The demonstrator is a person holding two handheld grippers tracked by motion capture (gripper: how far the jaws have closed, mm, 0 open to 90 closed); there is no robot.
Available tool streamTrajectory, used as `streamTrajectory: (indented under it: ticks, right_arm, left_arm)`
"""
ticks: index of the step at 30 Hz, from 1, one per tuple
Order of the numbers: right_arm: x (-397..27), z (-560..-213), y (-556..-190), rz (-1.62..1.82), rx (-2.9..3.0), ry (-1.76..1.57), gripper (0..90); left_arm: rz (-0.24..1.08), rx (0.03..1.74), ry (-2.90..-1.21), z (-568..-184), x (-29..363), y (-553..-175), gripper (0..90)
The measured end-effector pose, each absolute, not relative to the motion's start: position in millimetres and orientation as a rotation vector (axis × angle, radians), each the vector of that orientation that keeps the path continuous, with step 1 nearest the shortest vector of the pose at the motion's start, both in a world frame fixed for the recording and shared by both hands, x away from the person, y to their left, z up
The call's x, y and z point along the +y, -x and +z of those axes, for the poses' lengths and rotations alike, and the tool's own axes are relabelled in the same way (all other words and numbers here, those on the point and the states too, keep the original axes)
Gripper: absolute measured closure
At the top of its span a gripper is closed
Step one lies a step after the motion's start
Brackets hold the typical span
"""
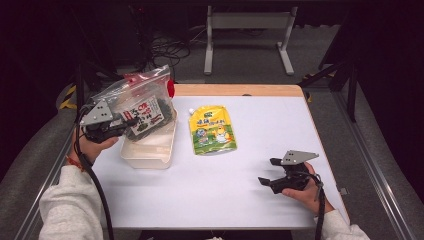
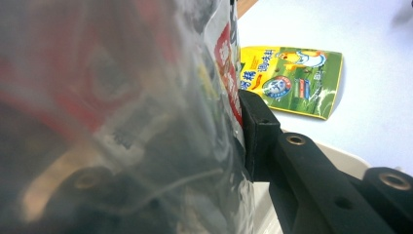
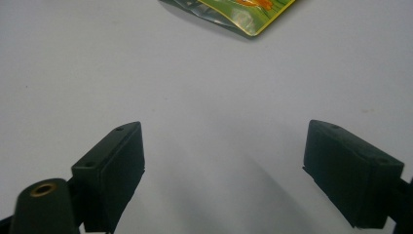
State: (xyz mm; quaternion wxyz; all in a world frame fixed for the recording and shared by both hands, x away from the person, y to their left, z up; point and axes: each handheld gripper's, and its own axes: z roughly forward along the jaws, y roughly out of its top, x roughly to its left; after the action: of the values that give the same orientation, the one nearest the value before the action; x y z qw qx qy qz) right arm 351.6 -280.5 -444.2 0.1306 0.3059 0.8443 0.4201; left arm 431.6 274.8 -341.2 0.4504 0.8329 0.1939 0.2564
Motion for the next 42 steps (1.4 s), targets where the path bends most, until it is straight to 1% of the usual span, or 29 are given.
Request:
streamTrajectory:
  ticks: [11,14,20,24,32,35,38,41,42]
  right_arm:
    - [-275,-445,-352,1.206,2.467,-0.878,14.9]
    - [-272,-445,-353,1.199,2.473,-0.877,14.9]
    - [-271,-445,-353,1.197,2.479,-0.870,15.2]
    - [-270,-446,-354,1.198,2.483,-0.876,15.2]
    - [-269,-445,-354,1.200,2.479,-0.870,15.2]
    - [-270,-445,-355,1.202,2.466,-0.884,15.5]
    - [-271,-445,-356,1.194,2.461,-0.889,15.8]
    - [-272,-445,-357,1.184,2.459,-0.898,15.9]
    - [-272,-446,-357,1.183,2.459,-0.897,15.9]
  left_arm:
    - [0.612,0.501,-2.111,-345,269,-437,75.0]
    - [0.622,0.492,-2.179,-350,259,-440,75.2]
    - [0.594,0.528,-2.095,-362,272,-441,75.2]
    - [0.625,0.518,-2.119,-362,267,-439,75.3]
    - [0.615,0.543,-2.102,-363,268,-440,75.2]
    - [0.627,0.571,-2.085,-364,268,-439,73.9]
    - [0.638,0.559,-2.082,-364,266,-437,73.0]
    - [0.649,0.575,-2.074,-364,265,-435,70.7]
    - [0.671,0.592,-2.069,-364,265,-435,68.1]
